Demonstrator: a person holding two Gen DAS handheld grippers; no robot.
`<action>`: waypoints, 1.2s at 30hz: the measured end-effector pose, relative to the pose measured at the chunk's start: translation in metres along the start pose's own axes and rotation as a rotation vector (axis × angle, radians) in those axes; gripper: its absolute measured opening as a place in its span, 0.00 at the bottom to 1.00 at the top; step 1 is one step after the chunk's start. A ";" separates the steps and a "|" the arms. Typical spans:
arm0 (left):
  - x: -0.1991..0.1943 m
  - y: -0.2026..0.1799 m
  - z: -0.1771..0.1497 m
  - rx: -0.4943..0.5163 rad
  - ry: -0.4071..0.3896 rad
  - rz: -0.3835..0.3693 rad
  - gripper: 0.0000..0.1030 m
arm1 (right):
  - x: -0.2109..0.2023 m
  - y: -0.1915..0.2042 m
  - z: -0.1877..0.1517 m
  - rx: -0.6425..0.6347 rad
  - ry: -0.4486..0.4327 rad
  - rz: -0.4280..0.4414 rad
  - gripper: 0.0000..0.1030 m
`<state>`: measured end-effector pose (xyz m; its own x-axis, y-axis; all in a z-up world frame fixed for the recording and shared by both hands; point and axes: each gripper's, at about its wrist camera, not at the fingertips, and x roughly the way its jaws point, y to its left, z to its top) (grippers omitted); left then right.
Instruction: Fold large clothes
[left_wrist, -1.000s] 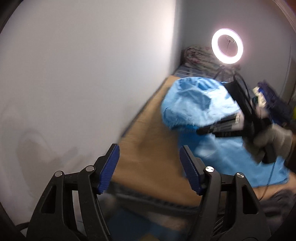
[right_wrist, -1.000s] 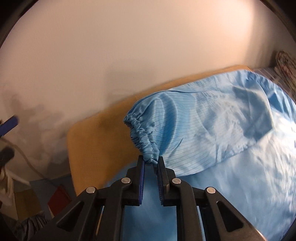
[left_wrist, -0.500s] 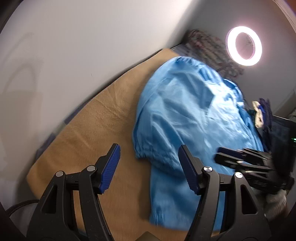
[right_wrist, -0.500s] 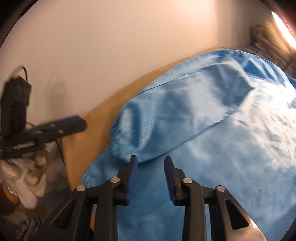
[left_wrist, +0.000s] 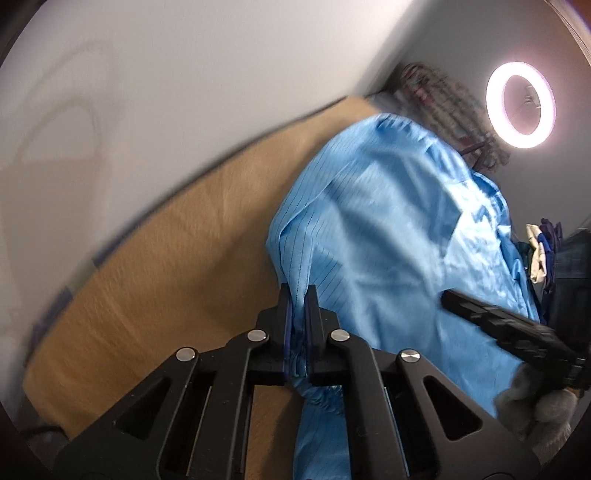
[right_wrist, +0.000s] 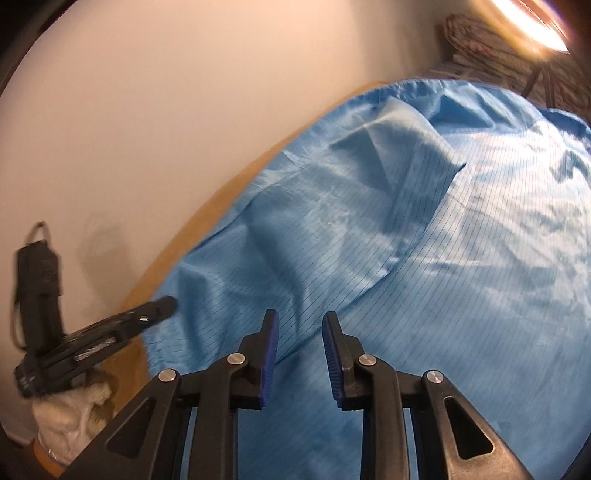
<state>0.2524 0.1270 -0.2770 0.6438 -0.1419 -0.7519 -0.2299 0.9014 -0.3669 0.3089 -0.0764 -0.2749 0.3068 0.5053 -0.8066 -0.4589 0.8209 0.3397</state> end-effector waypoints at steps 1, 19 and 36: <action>-0.009 -0.003 0.004 0.021 -0.029 0.002 0.02 | 0.003 0.000 -0.002 0.002 0.004 -0.005 0.23; -0.085 -0.054 0.002 0.427 -0.213 0.005 0.02 | 0.017 -0.001 0.032 0.152 -0.035 0.132 0.42; -0.081 -0.080 -0.047 0.607 -0.155 -0.035 0.01 | 0.023 0.021 0.149 0.223 -0.037 0.029 0.28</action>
<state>0.1848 0.0472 -0.2128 0.7522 -0.1554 -0.6403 0.2192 0.9755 0.0208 0.4304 -0.0078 -0.2138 0.3280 0.5357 -0.7781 -0.2740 0.8422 0.4643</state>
